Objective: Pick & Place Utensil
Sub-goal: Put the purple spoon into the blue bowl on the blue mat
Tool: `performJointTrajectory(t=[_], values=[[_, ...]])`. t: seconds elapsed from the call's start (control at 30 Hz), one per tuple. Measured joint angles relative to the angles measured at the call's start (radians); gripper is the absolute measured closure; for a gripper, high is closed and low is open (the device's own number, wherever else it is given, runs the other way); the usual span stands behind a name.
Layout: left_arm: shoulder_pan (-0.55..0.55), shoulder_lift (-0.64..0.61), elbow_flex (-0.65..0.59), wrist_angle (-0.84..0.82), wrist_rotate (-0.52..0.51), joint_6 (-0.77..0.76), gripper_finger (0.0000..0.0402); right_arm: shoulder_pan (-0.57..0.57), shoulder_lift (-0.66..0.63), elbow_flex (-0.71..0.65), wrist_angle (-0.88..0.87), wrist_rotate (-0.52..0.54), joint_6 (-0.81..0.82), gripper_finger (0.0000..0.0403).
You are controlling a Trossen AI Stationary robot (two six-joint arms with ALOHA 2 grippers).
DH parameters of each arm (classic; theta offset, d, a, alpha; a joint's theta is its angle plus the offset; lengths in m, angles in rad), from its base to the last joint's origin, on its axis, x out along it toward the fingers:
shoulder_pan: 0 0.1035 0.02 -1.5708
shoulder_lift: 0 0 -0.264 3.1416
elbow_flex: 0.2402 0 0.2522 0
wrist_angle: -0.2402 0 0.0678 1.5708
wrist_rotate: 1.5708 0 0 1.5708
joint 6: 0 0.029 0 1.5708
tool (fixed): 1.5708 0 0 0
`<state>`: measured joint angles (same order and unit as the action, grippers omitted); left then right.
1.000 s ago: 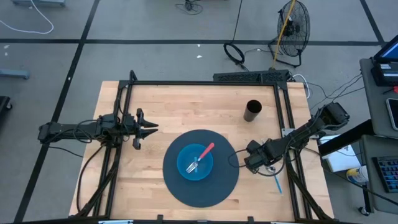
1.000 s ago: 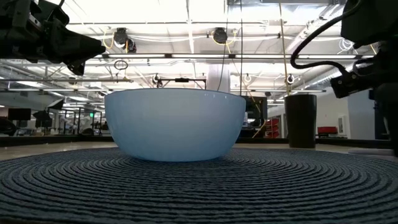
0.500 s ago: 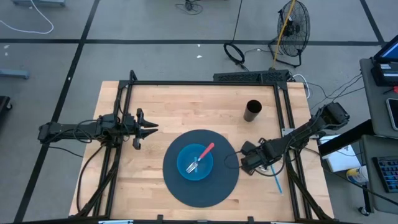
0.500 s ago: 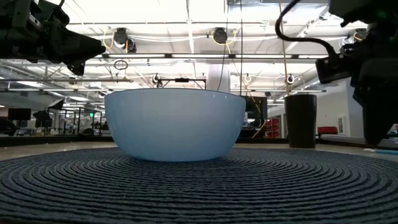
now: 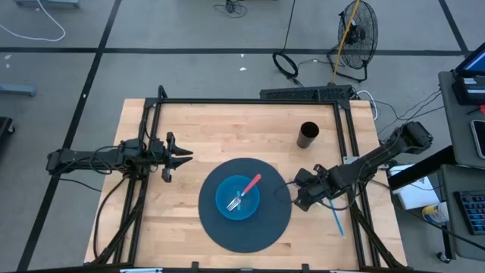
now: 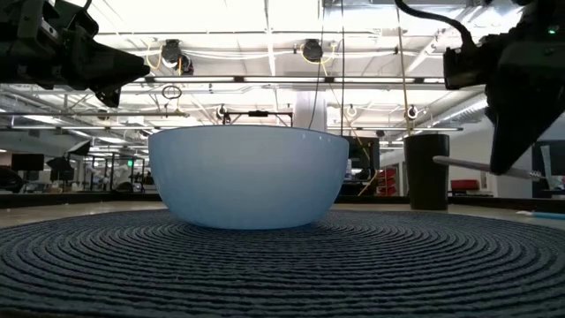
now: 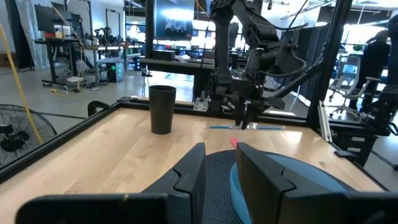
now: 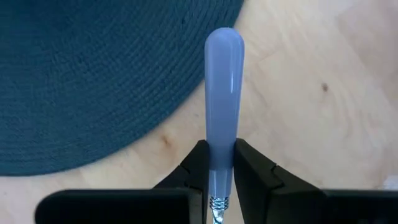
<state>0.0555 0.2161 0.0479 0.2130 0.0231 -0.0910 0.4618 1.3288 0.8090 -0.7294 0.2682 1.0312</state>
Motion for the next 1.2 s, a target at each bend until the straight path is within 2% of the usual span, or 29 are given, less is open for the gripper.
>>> performJointTrajectory(t=[0.27, 0.7, 0.97, 1.2], values=[[0.0, 0.0, 0.0, 0.0, 0.0, -0.002, 0.0309, -0.029, -0.062, 0.0, -0.101, 0.023, -0.023, 0.0363], [0.0, 0.0, 0.0, 0.0, -0.025, -0.005, 0.0309, -0.069, -0.209, 0.001, -0.16, 0.13, -0.107, 0.0363], [0.0, 0.0, 0.0, 0.0, -0.025, -0.015, 0.0309, -0.075, -0.262, 0.001, -0.243, 0.199, -0.11, 0.0363], [0.0, 0.0, 0.0, 0.001, -0.034, -0.024, 0.0309, -0.075, -0.312, 0.001, -0.247, 0.277, -0.166, 0.0363]])
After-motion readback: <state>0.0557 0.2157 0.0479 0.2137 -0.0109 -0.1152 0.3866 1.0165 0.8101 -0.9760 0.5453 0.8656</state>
